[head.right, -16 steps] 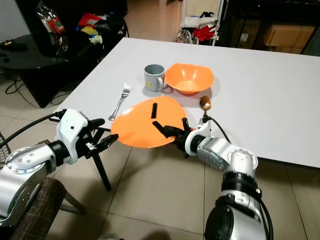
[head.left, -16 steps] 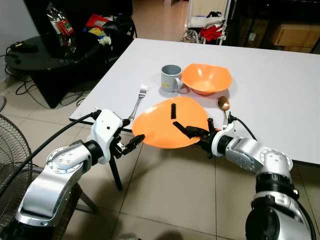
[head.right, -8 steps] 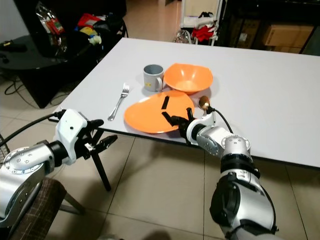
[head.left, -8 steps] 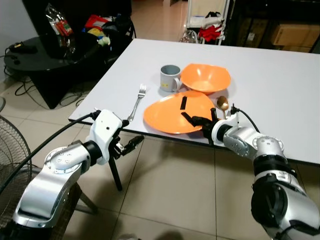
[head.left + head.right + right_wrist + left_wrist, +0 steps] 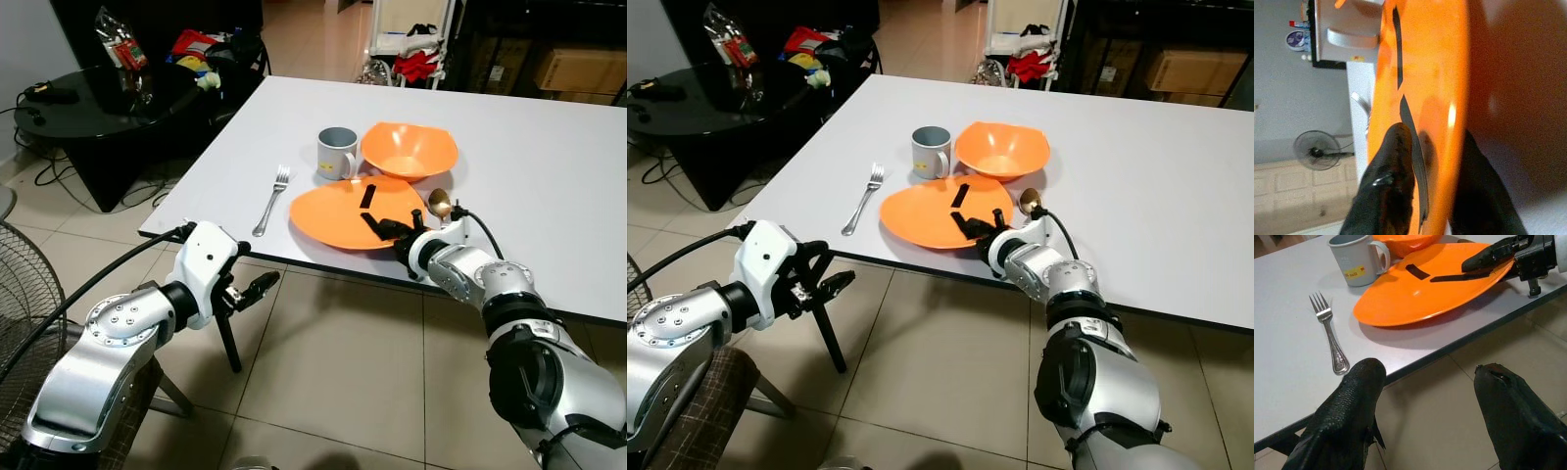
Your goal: Setting the table
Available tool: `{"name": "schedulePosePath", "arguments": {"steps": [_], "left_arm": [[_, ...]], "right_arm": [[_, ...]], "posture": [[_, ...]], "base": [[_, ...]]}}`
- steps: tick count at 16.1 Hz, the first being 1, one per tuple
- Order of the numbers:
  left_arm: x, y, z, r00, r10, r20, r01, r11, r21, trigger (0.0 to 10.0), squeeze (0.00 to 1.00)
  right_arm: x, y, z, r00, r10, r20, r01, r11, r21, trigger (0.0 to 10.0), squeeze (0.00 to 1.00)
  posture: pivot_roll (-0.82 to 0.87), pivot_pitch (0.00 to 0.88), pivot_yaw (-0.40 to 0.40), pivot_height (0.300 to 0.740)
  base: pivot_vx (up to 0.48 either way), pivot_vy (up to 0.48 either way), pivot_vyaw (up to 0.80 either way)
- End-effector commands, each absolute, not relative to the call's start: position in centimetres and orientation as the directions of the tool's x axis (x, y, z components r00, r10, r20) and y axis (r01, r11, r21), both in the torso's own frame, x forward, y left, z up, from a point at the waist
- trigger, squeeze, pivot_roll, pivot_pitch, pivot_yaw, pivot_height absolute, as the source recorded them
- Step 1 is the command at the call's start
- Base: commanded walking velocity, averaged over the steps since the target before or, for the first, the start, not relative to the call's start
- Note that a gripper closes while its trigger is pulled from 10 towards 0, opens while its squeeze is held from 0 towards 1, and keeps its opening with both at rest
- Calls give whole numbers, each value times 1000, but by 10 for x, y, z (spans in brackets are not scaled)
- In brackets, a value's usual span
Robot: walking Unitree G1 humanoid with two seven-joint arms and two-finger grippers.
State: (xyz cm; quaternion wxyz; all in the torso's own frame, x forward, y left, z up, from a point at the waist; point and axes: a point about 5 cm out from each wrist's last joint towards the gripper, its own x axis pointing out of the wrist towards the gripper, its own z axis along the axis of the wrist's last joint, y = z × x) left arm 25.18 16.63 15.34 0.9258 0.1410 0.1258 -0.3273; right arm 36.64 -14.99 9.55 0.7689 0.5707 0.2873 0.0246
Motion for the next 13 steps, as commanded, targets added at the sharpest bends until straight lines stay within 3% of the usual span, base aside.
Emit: {"name": "schedulePosePath", "arguments": {"steps": [1, 7, 13], "left_arm": [[251, 166, 157, 756, -570, -322, 643, 740, 197, 10000, 0], [251, 166, 155, 759, -567, -319, 639, 743, 199, 10000, 0], [254, 162, 153, 757, -573, -315, 643, 741, 196, 10000, 0]], "right_arm": [[373, -150, 106, 852, 359, -381, 246, 368, 897, 10000, 1000], [361, -156, 100, 835, 386, -391, 198, 452, 870, 10000, 1000], [337, -165, 106, 859, 372, -351, 149, 475, 867, 10000, 1000]], "posture": [[159, 0, 50, 740], [145, 0, 47, 740], [128, 0, 66, 740]], "base": [[0, 0, 0], [0, 0, 0], [0, 0, 0]]}}
